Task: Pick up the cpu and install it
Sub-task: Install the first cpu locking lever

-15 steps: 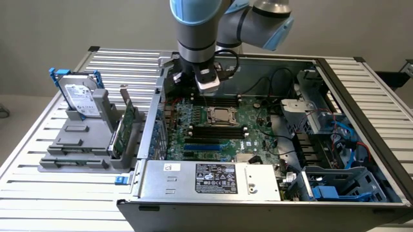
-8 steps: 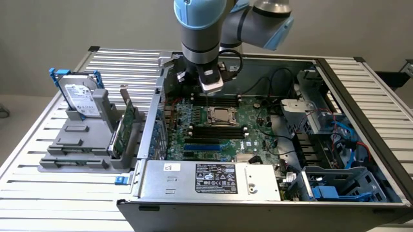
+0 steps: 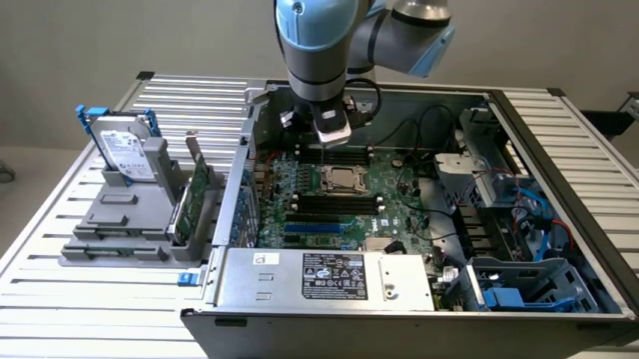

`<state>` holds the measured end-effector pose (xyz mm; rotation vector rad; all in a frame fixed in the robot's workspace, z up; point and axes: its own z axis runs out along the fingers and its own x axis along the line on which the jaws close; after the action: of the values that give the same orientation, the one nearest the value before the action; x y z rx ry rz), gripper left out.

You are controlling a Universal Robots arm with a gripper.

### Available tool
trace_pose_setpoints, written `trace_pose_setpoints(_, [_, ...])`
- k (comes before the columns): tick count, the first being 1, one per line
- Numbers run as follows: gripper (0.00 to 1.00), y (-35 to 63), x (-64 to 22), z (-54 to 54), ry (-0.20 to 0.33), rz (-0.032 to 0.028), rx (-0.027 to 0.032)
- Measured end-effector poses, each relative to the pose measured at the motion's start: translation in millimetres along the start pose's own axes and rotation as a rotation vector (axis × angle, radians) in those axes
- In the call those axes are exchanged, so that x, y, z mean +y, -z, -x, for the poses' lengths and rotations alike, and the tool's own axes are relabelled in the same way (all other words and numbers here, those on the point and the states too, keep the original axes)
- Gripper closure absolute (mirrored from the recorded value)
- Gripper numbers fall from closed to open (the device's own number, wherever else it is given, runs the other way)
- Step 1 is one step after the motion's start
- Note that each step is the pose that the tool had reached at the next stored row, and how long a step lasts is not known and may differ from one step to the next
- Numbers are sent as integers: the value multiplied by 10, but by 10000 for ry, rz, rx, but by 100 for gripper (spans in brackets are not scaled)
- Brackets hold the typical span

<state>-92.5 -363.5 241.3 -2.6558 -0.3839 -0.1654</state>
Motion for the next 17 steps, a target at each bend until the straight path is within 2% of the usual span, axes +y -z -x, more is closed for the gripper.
trace_pose_setpoints(5, [89,-20,26,-55,-101,24,63])
trace_pose_setpoints(9, [89,-28,39,-56,-235,54,140])
trace_pose_setpoints(14, [89,-67,133,-25,-342,78,202])
trace_pose_setpoints(17, [89,-109,166,-12,-354,84,213])
